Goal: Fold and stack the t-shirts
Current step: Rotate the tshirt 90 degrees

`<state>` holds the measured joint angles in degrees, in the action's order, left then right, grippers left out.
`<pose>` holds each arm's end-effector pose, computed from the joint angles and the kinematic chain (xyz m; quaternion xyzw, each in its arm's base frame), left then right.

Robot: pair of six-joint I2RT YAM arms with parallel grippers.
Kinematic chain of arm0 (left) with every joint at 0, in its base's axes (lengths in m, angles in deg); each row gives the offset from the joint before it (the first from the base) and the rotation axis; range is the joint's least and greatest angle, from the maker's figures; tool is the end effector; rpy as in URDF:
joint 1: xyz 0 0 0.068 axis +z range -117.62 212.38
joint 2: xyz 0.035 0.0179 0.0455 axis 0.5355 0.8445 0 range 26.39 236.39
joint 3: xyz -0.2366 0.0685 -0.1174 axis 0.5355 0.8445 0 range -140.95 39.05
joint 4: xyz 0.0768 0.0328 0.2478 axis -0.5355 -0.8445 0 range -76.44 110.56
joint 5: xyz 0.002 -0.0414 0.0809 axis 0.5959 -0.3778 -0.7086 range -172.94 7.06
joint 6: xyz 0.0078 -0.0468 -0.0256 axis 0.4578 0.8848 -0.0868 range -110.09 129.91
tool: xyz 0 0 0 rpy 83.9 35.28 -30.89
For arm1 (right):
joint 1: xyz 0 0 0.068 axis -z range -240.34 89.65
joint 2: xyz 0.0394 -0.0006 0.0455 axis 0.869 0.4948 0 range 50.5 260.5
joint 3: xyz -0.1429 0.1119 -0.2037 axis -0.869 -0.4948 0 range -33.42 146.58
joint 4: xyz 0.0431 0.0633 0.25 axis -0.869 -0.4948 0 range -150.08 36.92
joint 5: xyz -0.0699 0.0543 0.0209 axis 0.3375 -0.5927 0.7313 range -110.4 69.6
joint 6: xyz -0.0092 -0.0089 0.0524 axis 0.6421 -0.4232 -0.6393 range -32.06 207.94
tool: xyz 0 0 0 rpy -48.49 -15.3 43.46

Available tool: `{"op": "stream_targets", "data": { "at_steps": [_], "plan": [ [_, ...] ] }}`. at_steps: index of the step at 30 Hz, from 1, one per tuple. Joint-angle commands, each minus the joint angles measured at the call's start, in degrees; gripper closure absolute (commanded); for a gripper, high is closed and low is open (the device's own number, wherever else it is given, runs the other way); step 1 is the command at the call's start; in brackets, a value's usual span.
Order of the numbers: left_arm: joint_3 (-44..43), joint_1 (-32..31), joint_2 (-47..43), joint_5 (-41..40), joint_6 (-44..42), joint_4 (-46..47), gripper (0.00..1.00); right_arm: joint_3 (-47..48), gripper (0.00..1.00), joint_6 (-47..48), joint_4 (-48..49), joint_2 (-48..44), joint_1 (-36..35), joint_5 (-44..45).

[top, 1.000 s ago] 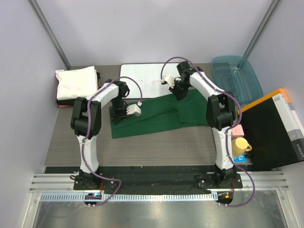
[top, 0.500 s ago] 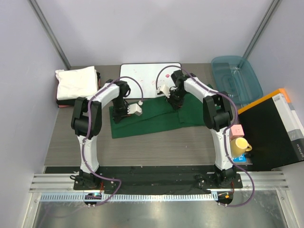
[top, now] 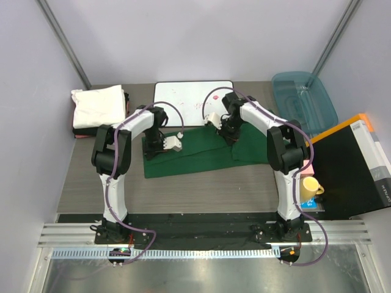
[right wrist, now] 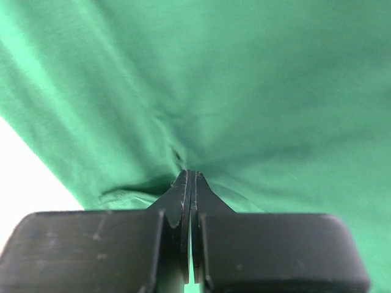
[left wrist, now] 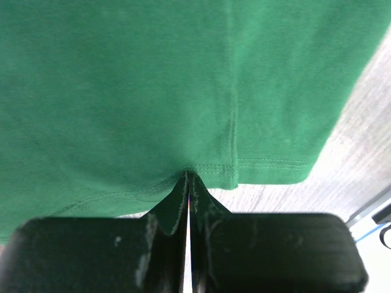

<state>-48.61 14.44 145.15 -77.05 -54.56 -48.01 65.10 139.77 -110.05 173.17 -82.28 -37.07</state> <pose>0.3503 -0.1173 0.1619 -0.6523 -0.7515 0.0802 0.0572 0.3926 0.1692 0.1833 -0.6011 0.7823 0.1199 0.1112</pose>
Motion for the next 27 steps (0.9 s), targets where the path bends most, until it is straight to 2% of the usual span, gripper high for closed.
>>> {"op": "stream_targets", "data": {
  "at_steps": [1,8,11,18,27],
  "plan": [
    [-0.6,-0.2,-2.7,-1.3,1.0,3.4,1.00,2.5,0.99,-4.4,5.0,-5.3,2.1,6.1],
    [-5.2,-0.1,-1.4,-1.8,2.7,2.9,1.00,4.8,0.99,-8.2,13.5,-2.5,5.6,16.0],
    [-6.2,0.0,-1.9,-2.3,3.2,3.0,1.00,5.9,0.99,-8.5,14.3,-0.3,7.4,18.8],
    [-7.6,0.2,-3.5,-3.0,4.9,2.8,1.00,12.2,0.99,-8.0,14.8,8.6,10.1,21.4],
    [-7.2,0.4,-5.2,-4.1,5.7,4.0,1.00,26.6,0.99,-6.2,15.5,21.5,9.6,21.9]
  ]
}}
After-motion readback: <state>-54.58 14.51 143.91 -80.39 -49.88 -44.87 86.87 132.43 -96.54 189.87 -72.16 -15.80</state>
